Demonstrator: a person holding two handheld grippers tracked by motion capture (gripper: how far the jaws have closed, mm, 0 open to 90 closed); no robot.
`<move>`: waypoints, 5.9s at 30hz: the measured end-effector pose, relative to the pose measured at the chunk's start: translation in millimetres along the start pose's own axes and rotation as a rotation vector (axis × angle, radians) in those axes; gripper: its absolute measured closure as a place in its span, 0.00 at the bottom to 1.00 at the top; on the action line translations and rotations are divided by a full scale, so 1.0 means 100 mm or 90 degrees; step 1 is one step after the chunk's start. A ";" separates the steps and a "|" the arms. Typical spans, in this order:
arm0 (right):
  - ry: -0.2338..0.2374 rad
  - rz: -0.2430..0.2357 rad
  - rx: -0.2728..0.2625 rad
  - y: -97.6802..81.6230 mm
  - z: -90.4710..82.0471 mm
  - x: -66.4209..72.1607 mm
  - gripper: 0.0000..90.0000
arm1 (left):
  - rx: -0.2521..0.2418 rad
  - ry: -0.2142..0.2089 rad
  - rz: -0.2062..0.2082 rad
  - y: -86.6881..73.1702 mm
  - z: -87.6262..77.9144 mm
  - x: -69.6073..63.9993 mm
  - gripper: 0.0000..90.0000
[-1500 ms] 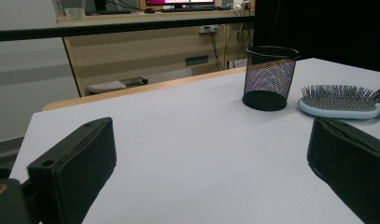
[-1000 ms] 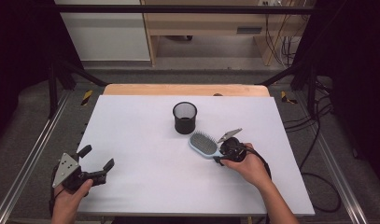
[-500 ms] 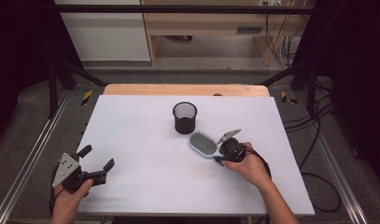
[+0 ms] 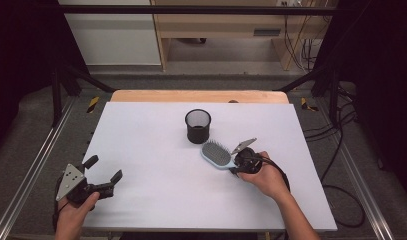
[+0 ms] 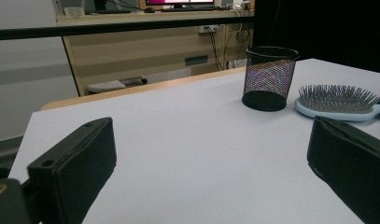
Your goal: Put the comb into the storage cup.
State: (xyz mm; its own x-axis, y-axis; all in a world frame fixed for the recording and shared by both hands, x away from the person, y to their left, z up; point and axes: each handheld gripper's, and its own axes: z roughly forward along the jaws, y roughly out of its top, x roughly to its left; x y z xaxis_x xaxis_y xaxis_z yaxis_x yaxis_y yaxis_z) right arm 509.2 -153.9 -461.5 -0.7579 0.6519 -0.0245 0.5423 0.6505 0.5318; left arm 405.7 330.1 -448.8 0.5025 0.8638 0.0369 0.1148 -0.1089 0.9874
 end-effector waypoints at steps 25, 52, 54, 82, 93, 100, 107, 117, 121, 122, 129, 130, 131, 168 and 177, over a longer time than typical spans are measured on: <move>-0.003 -0.003 0.012 -0.02 -0.04 0.04 0.77 | -0.001 0.003 -0.002 0.00 -0.01 0.01 0.01; 0.023 0.079 -0.189 -0.18 -0.50 -0.08 0.77 | 0.000 0.004 0.000 0.00 0.00 0.01 0.01; 0.026 0.083 -0.199 -0.17 -0.54 -0.07 0.77 | 0.001 0.003 0.000 0.00 0.00 0.01 0.01; -0.006 0.127 -0.307 -0.16 -0.55 0.02 0.77 | 0.004 0.004 0.000 -0.01 0.00 0.01 0.01; -0.004 0.134 -0.327 -0.17 -0.45 0.08 0.77 | 0.004 0.006 -0.006 0.00 0.01 0.01 0.02; -0.014 0.130 -0.333 -0.17 -0.39 0.08 0.77 | 0.001 0.002 -0.012 0.01 0.03 -0.02 0.01; -0.019 0.123 -0.345 -0.13 -0.35 0.11 0.77 | -0.007 0.003 -0.030 0.04 0.14 -0.01 0.02; -0.016 0.123 -0.359 -0.04 -0.32 0.15 0.77 | -0.005 -0.014 -0.016 0.22 0.29 -0.01 0.02; -0.011 0.122 -0.371 0.01 -0.32 0.17 0.77 | -0.014 -0.025 -0.016 0.37 0.37 -0.01 0.02; -0.010 0.120 -0.377 0.03 -0.32 0.17 0.77 | -0.017 -0.030 -0.019 0.40 0.39 -0.01 0.02; -0.008 0.132 -0.411 0.12 -0.31 0.23 0.77 | -0.026 -0.055 -0.024 0.62 0.57 0.00 0.02; -0.006 0.135 -0.417 0.14 -0.32 0.24 0.77 | -0.028 -0.058 -0.026 0.66 0.60 -0.01 0.02; -0.007 0.136 -0.424 0.16 -0.32 0.25 0.77 | -0.030 -0.063 -0.027 0.69 0.63 -0.01 0.02; -0.029 0.072 -0.559 0.66 -0.26 0.83 0.77 | -0.031 -0.155 -0.058 1.29 1.18 -0.98 0.02; -0.033 0.064 -0.559 0.71 -0.19 0.91 0.77 | -0.024 -0.155 -0.079 1.26 1.27 -0.93 0.03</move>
State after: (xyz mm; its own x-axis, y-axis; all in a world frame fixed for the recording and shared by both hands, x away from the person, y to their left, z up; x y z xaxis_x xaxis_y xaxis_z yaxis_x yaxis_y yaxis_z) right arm 471.8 -55.8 -409.6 -0.6928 0.7204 0.0305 0.1156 0.0693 0.9909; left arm 482.6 173.8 -347.2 0.6781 0.7254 -0.1184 0.1588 0.0127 0.9872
